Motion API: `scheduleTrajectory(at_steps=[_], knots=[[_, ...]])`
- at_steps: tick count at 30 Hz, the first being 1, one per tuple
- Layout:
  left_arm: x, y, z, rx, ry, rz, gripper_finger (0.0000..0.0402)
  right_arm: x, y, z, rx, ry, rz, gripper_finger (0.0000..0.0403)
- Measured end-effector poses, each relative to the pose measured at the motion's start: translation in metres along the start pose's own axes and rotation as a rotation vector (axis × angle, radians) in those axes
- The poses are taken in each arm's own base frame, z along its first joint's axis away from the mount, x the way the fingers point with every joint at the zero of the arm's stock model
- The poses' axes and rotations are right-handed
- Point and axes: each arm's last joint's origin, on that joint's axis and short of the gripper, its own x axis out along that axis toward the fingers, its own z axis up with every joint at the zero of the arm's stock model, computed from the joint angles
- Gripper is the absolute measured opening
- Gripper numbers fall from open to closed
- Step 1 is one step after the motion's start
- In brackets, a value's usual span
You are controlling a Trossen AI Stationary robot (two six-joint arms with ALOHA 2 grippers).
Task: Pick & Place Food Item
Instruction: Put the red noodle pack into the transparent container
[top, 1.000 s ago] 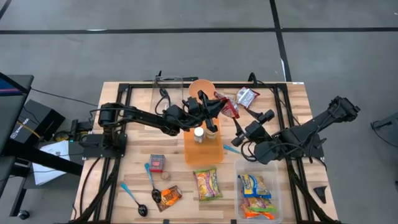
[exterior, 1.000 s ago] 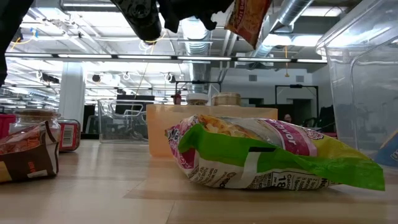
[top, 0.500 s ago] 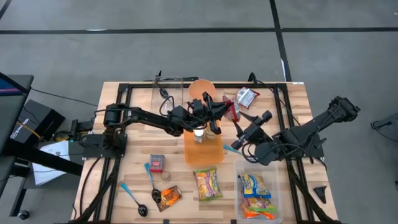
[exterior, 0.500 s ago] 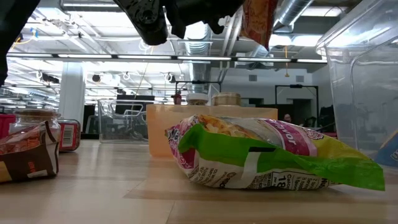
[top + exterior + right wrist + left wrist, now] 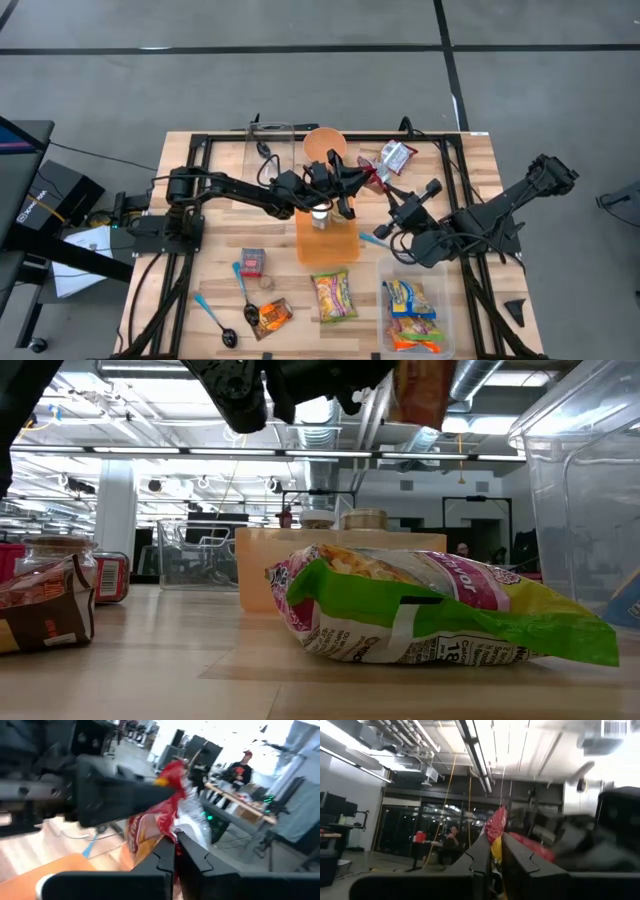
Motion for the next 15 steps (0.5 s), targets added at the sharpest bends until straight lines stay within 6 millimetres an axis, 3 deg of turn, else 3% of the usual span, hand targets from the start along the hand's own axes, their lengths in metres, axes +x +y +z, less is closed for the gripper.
scheduleTrajectory(at_steps=[7, 11, 15], knots=[[-0.012, 0.004, 0.028, 0.119, 0.037, 0.009, 0.0077, -0.023, -0.007, 0.000, -0.028, -0.045, 0.016, 0.0003], [-0.025, 0.007, 0.055, 0.186, 0.063, 0.023, 0.0103, -0.030, -0.024, 0.004, -0.008, -0.052, 0.069, 0.0002], [-0.046, 0.008, 0.080, 0.243, 0.124, 0.009, 0.0123, -0.035, -0.046, 0.008, -0.008, -0.045, 0.239, 0.0001]])
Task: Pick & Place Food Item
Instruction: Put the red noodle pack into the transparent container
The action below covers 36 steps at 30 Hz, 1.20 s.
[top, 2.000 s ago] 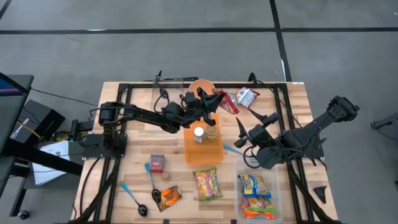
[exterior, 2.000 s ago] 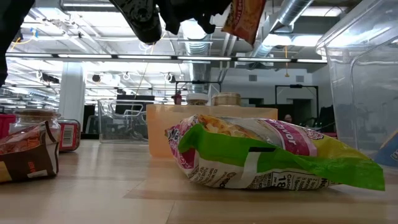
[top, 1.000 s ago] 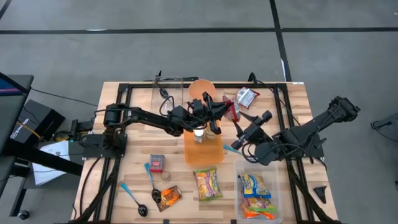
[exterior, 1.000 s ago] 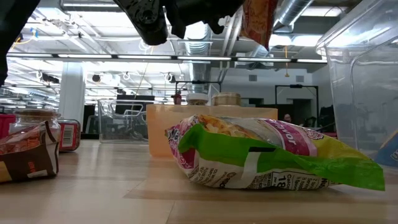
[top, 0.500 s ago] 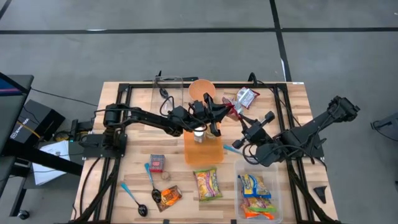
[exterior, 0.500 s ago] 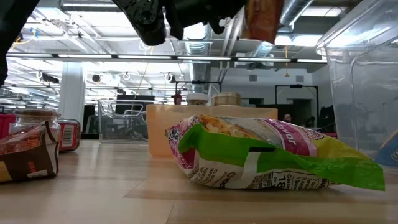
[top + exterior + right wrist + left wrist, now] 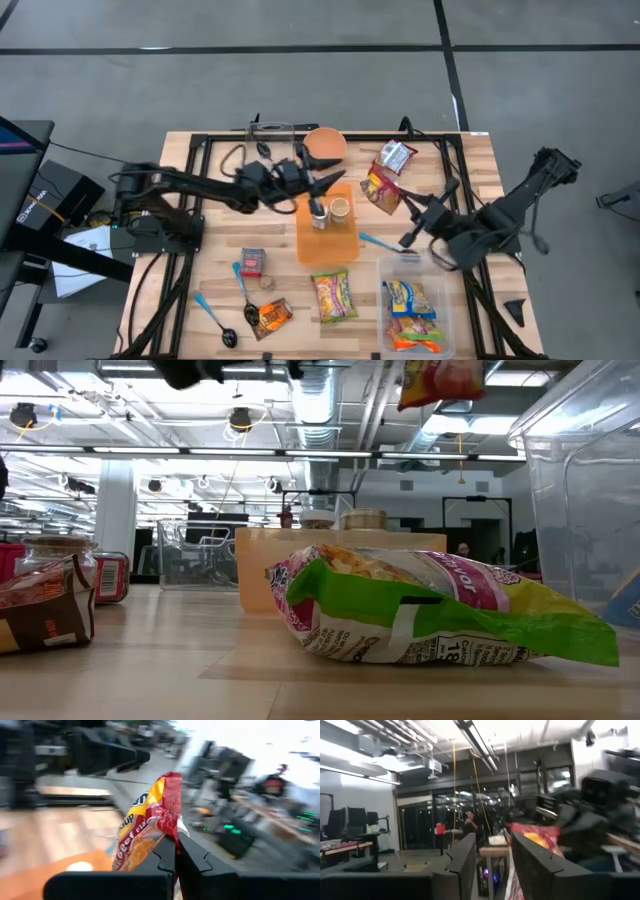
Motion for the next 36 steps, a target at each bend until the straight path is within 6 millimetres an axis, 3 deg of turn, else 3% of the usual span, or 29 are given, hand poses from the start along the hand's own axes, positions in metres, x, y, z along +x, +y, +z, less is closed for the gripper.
scheduleTrajectory(at_steps=[7, 11, 15, 19, 25, 32, 36], knots=[[-0.054, 0.014, 0.028, 0.048, 0.064, -0.060, 0.0143, -0.018, -0.023, 0.001, -0.167, 0.046, 0.524, 0.0001], [-0.083, 0.020, 0.040, 0.040, 0.028, -0.076, 0.0145, -0.026, -0.030, 0.006, -0.152, 0.193, 0.666, 0.0000], [-0.103, 0.025, 0.045, 0.023, 0.004, -0.073, 0.0142, -0.033, -0.026, 0.025, -0.137, 0.299, 0.695, 0.0000], [-0.115, 0.027, 0.042, -0.005, 0.007, -0.075, 0.0141, -0.046, -0.010, 0.041, -0.097, 0.343, 0.777, 0.0000], [-0.123, 0.025, 0.031, -0.045, 0.045, -0.083, 0.0140, -0.065, 0.013, 0.029, -0.041, 0.497, 0.706, 0.0000], [-0.128, 0.016, 0.026, -0.065, 0.067, -0.126, 0.0140, -0.088, 0.043, 0.011, -0.026, 0.528, 0.661, 0.0000], [-0.129, 0.011, 0.027, -0.066, 0.064, -0.147, 0.0140, -0.095, 0.055, -0.010, -0.030, 0.568, 0.588, 0.0000]])
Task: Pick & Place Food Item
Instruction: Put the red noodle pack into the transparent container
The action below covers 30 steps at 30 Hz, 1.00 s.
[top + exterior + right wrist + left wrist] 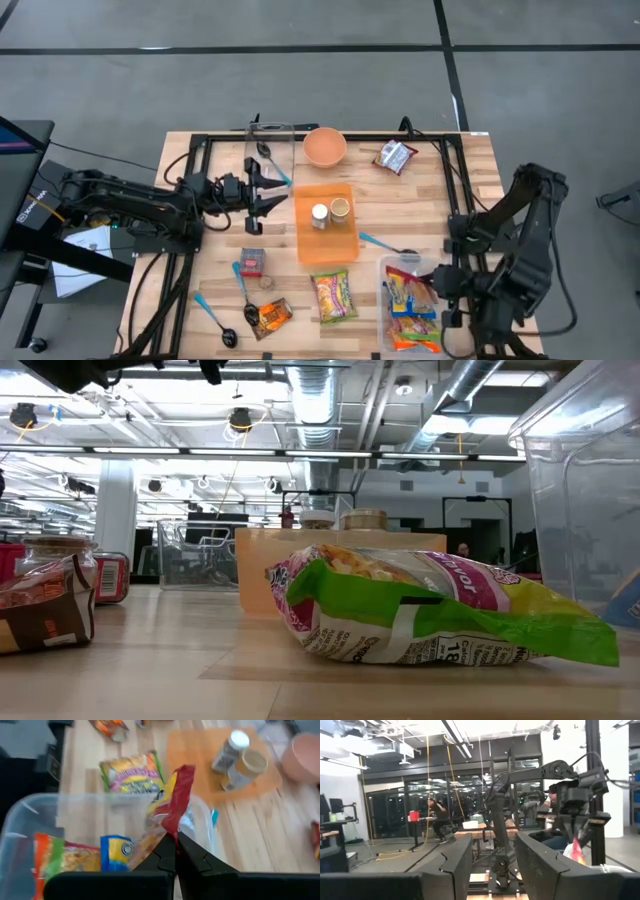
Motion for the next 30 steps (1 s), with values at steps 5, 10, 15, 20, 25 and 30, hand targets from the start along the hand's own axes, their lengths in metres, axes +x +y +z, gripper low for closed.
scheduleTrajectory(at_steps=[5, 10, 15, 20, 25, 30], knots=[[0.000, -0.003, 0.001, 0.015, -0.004, -0.015, 0.0140, 0.021, 0.005, -0.026, 0.042, 0.017, -0.081, 0.0000], [0.000, -0.003, 0.001, 0.027, -0.004, -0.015, 0.0140, 0.035, 0.000, -0.045, 0.084, 0.026, -0.143, 0.0000], [0.000, -0.003, 0.001, 0.028, -0.004, -0.015, 0.0140, 0.047, -0.005, -0.061, 0.089, 0.092, -0.167, 0.0000], [0.000, -0.003, 0.001, 0.030, -0.003, -0.015, 0.0140, 0.058, -0.006, -0.076, 0.017, 0.153, -0.167, 0.0000], [0.000, -0.003, 0.001, 0.030, -0.003, -0.015, 0.0140, 0.059, -0.005, -0.078, -0.202, 0.187, -0.137, 0.0000], [0.000, -0.004, -0.001, 0.033, 0.005, -0.053, 0.0140, 0.054, -0.002, -0.085, -0.320, 0.251, -0.079, 0.0000]])
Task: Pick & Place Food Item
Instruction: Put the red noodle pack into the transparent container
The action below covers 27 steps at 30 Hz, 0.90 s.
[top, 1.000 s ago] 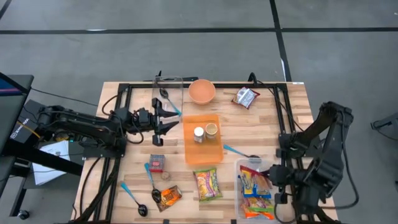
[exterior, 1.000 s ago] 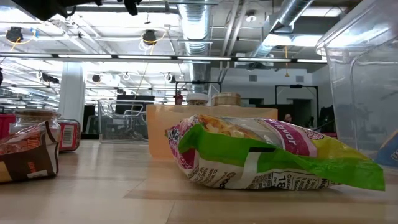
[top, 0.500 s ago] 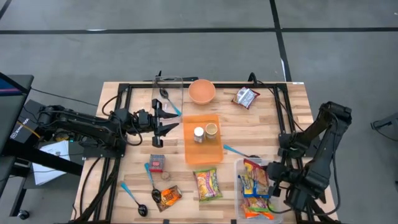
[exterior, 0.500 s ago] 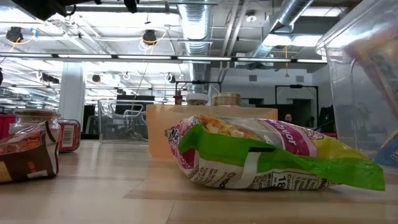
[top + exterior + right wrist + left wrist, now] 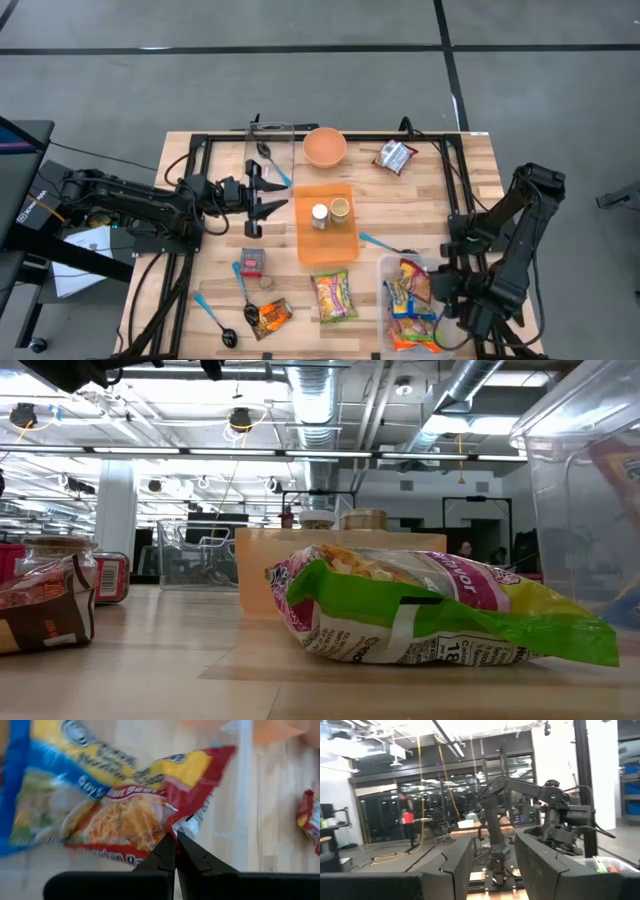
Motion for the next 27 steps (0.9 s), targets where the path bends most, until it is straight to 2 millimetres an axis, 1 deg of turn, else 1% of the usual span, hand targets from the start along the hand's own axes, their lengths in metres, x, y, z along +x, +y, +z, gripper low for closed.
scheduleTrajectory(at_steps=[5, 10, 17, 19, 23, 27], knots=[[0.000, 0.000, 0.000, 0.014, 0.001, -0.008, 0.0140, -0.003, 0.003, -0.004, -0.032, -0.010, 0.013, 0.0000], [0.000, 0.000, -0.001, 0.014, 0.005, -0.008, 0.0140, -0.002, 0.002, -0.001, -0.006, -0.018, 0.002, 0.0004], [0.000, 0.000, -0.001, 0.014, 0.008, -0.009, 0.0140, 0.003, -0.004, 0.006, 0.166, -0.050, -0.040, 0.0039], [0.000, 0.000, -0.001, 0.014, 0.008, -0.009, 0.0140, 0.002, -0.005, 0.007, 0.192, -0.048, -0.048, 0.0051], [0.000, -0.001, -0.002, 0.015, 0.018, -0.011, 0.0140, -0.005, -0.007, 0.011, 0.224, -0.055, -0.044, 0.0070], [0.000, -0.001, -0.003, 0.016, 0.031, -0.013, 0.0140, -0.016, -0.010, 0.018, 0.242, -0.073, -0.030, 0.0086]])
